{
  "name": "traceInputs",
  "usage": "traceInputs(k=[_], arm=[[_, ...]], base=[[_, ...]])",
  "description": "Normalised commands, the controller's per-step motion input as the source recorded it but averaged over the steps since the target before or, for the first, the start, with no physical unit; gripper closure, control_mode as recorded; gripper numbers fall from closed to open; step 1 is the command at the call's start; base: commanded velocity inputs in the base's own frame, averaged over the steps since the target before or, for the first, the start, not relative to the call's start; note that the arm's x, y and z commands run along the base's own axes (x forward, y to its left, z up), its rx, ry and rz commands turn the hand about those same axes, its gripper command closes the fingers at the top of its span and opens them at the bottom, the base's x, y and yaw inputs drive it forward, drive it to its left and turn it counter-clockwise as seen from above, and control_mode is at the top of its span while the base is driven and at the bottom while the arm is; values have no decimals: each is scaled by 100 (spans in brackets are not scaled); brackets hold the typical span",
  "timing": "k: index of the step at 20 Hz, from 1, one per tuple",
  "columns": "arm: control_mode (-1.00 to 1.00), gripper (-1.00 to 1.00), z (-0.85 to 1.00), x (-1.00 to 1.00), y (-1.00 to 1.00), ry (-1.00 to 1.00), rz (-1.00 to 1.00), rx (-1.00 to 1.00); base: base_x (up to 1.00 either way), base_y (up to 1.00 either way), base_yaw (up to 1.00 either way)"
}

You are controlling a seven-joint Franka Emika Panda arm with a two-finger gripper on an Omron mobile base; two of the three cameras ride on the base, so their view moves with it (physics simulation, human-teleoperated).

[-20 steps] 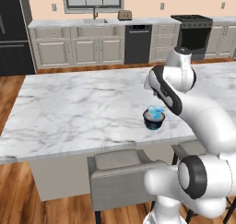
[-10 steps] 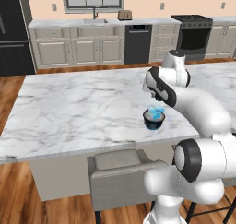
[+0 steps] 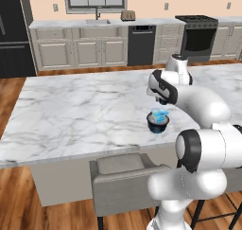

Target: Stack the yogurt containers by placing the smaller containers on top of the larger containers.

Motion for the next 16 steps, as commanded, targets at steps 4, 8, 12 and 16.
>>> traceInputs(k=[4,8,12,16], arm=[[-100,100,-26,9,-5,0,0,0],[-100,100,-35,17,0,0,0,0],[-100,100,-26,23,-2,0,0,0],[-100,100,-26,27,-8,0,0,0]], base=[[0,0,0],[0,0,0],[0,0,0],[0,0,0]])
